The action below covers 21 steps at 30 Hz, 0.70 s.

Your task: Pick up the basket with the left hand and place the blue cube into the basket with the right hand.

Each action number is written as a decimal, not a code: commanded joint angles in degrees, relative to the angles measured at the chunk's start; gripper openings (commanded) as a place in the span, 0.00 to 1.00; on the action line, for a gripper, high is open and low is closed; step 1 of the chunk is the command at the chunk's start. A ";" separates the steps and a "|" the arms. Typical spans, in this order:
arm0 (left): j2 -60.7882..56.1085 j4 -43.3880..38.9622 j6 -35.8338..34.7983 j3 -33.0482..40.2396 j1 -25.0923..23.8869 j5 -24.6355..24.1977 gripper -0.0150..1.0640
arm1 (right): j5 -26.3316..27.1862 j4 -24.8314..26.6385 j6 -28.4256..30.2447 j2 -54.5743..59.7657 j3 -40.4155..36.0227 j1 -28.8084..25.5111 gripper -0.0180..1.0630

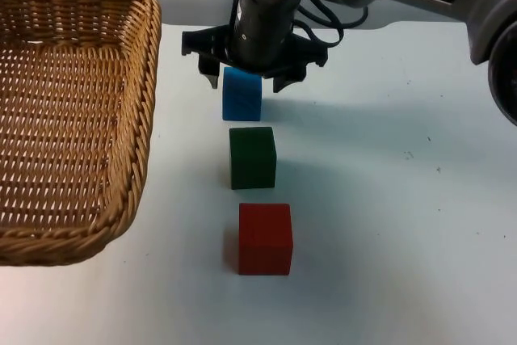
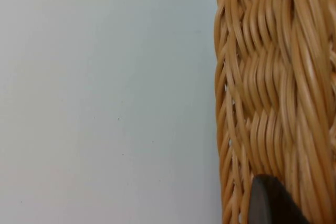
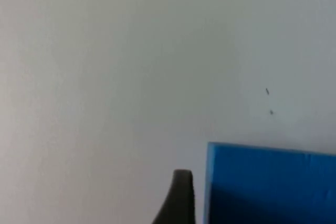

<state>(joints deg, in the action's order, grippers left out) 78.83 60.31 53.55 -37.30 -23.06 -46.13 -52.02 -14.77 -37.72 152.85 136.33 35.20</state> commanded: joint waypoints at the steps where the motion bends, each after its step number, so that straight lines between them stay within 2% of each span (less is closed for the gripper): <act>1: -0.16 2.03 -0.01 0.04 -0.11 -0.75 0.01 | 0.40 0.02 0.28 -0.18 0.38 -0.07 0.67; 5: -0.16 2.07 -0.01 0.04 -0.11 -1.01 0.01 | -0.16 0.02 0.28 -0.18 0.38 -0.07 0.53; 8: -0.16 2.07 -0.01 0.04 -0.11 -1.10 0.01 | -0.04 0.02 0.28 -0.18 0.38 -0.07 0.47; 11: -0.16 2.07 -0.01 0.04 -0.11 -1.10 0.01 | -0.04 0.02 0.15 -0.18 0.38 -0.07 0.34; 12: -0.16 2.07 -0.01 0.04 -0.11 -1.10 0.01 | -0.04 0.02 0.15 -0.18 0.38 -0.07 0.34; 15: -0.16 2.17 -0.01 0.04 -0.11 -1.04 0.01 | -0.04 0.02 0.15 -0.18 0.38 -0.07 0.06; 16: -0.16 2.17 -0.01 0.04 -0.11 -1.04 0.01 | -0.04 0.02 0.15 -0.18 0.38 -0.07 0.06; 17: -0.16 2.17 -0.01 0.04 -0.11 -1.04 0.01 | -0.04 0.15 0.15 -0.18 0.38 -0.07 0.01; 21: -0.16 2.16 -0.01 0.04 -0.11 -1.15 0.01 | -1.69 0.13 0.26 -0.48 0.38 -0.07 0.01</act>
<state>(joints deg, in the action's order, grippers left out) 78.83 60.41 53.55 -37.30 -23.06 -46.13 -52.73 -14.86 -37.72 152.85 136.33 35.20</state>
